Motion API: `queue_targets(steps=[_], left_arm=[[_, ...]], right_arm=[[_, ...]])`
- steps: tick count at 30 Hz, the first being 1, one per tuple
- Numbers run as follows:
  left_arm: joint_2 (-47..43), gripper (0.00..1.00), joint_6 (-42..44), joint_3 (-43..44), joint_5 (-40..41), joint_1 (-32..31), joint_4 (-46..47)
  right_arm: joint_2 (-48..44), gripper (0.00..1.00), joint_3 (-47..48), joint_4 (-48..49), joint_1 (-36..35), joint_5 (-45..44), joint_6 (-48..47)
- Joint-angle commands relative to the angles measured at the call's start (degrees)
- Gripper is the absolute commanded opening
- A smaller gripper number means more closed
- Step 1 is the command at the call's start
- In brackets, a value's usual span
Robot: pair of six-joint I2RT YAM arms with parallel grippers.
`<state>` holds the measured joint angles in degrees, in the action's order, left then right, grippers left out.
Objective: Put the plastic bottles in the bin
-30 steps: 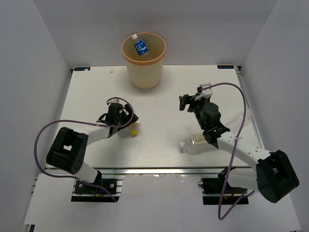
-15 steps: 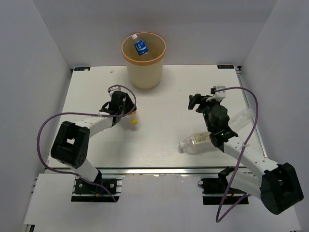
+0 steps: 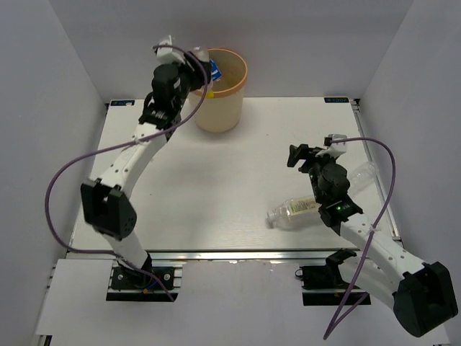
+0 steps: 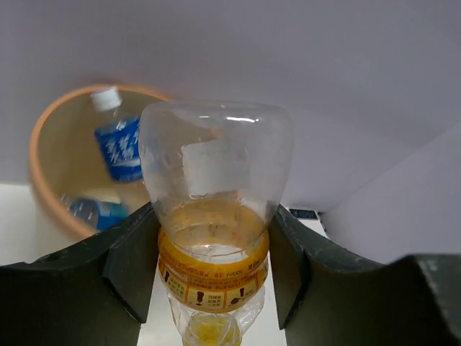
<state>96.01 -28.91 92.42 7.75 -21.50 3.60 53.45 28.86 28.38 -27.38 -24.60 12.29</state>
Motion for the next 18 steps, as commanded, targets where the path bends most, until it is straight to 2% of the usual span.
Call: queue_targets(steps=[1, 2, 4, 5, 7, 11, 13, 16, 18], left_arm=[[11.1, 0.33, 3.42, 14.58, -1.15, 0.49, -9.81], [17.14, 0.46, 4.2, 24.37, -1.77, 0.75, -11.92], [22.79, 0.69, 4.21, 35.05, -1.25, 0.84, -21.4], [26.65, 0.95, 4.99, 43.55, -1.51, 0.84, -24.13], [27.04, 0.98, 5.0, 45.3, -1.86, 0.84, -25.4], [19.94, 0.98, 5.44, 33.3, -2.39, 0.84, -18.02], [16.59, 0.98, 5.79, 32.39, -2.56, 0.84, -19.15], [12.65, 0.98, 7.37, 30.28, -4.5, 0.84, -20.82], [10.27, 0.98, 7.9, 26.7, -3.97, 0.84, -21.87]], right_arm=[[-2.99, 0.89, -1.0, -1.22, 0.31, -2.12, 1.94], [-3.44, 0.89, -1.17, -2.18, 0.39, -2.38, 2.12], [-4.4, 0.89, -1.26, -3.68, 0.39, -3.43, 2.12], [-4.84, 0.89, -1.18, -5.34, 0.65, -3.79, 2.03], [-6.25, 0.89, -1.18, -7.19, 0.74, -6.33, 2.38], [-8.45, 0.89, -0.65, -12.71, 1.71, -11.86, 4.93], [-8.1, 0.89, 1.54, -16.32, 3.37, -15.47, 7.2], [-5.65, 0.89, 5.4, -24.58, 7.23, -15.75, 10.11], [-2.93, 0.89, 6.64, -27.83, 9.87, -11.64, 11.7]])
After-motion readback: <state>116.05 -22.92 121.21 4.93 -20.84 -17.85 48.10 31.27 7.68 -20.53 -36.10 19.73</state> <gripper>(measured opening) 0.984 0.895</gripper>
